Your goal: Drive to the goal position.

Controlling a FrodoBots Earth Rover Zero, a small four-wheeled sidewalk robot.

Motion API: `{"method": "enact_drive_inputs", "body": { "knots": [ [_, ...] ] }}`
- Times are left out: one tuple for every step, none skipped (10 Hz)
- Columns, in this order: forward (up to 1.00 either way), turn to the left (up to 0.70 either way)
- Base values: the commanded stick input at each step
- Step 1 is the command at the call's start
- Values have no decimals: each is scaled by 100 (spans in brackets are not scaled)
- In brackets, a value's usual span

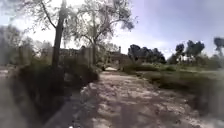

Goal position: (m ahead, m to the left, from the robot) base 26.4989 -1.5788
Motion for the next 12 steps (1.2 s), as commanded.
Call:
{"method": "enact_drive_inputs", "body": {
  "knots": [
    [70,0],
    [70,0],
    [70,0],
    [70,0],
    [70,0],
    [70,0],
    [70,0],
    [70,0],
    [70,0],
    [70,0],
    [70,0],
    [70,0]
  ]
}}
